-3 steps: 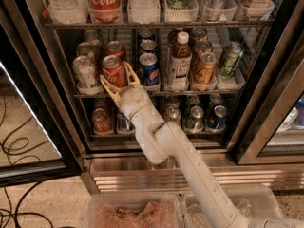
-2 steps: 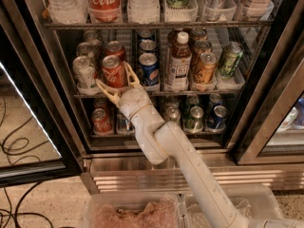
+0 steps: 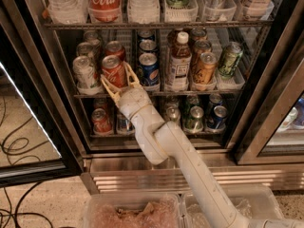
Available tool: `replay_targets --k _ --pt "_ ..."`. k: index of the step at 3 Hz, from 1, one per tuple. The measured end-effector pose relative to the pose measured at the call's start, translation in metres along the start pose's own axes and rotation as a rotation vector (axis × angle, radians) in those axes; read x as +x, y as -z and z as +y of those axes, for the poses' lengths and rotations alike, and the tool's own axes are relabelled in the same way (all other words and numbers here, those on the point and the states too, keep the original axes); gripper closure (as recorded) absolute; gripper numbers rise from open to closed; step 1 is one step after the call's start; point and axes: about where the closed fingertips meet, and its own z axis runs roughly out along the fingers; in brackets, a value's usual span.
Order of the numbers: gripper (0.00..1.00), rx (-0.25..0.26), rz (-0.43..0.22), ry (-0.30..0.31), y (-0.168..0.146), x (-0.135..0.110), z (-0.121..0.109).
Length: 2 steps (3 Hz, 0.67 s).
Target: Pick coke can from middle shelf of fridge
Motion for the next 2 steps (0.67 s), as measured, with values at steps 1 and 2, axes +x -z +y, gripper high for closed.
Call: replay_targets --k 1,2 --pt "0.55 0.0 0.001 0.001 -0.0004 0.0002 0.0" --pt "0.57 -0.003 0.041 0.012 -0.003 0.0051 0.0012"
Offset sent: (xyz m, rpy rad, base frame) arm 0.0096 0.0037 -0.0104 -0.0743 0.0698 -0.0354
